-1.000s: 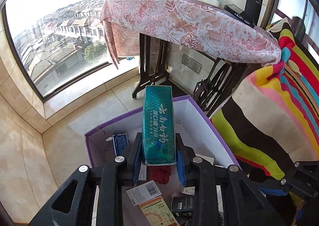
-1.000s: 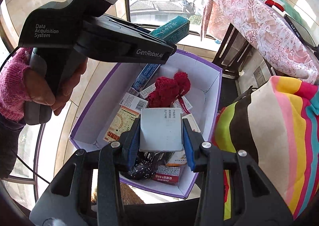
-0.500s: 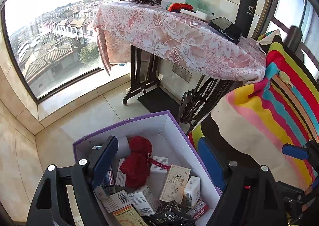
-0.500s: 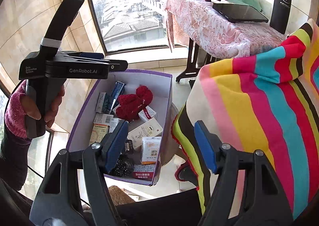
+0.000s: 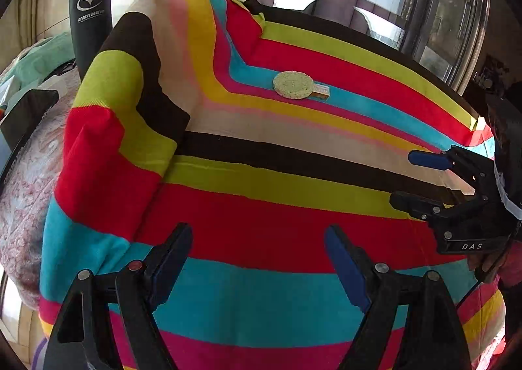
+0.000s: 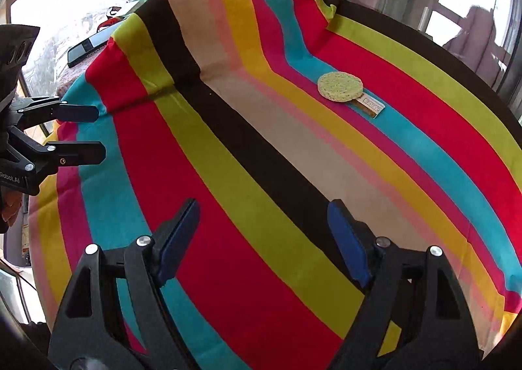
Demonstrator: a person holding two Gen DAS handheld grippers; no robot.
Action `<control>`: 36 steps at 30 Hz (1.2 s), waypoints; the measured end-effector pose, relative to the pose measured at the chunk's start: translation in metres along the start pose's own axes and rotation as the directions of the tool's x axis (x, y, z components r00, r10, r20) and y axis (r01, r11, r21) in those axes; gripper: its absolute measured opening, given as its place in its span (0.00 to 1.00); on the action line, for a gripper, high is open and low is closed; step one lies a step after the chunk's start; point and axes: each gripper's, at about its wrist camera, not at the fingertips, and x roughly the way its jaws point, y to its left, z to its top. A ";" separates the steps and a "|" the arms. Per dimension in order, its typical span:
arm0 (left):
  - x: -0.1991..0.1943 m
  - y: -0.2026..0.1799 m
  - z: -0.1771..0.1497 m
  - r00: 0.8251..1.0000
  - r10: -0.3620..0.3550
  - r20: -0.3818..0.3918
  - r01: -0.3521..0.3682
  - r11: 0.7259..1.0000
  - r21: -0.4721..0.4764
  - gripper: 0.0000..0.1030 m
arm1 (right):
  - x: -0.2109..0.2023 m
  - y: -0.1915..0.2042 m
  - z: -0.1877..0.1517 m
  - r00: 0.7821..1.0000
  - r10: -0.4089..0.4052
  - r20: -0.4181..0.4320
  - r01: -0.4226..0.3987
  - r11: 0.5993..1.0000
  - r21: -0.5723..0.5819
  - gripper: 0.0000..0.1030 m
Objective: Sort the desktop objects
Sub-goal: 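Move both open tools back to the green sponge and small QR box, then grasp the green round sponge with the left tool while the right tool grasps the small QR-code box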
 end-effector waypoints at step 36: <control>0.166 -0.026 0.122 0.991 -0.008 -0.134 0.031 0.986 0.166 0.77 | 0.172 -0.149 0.128 0.987 0.124 -0.103 -0.138 0.979 -0.151 0.79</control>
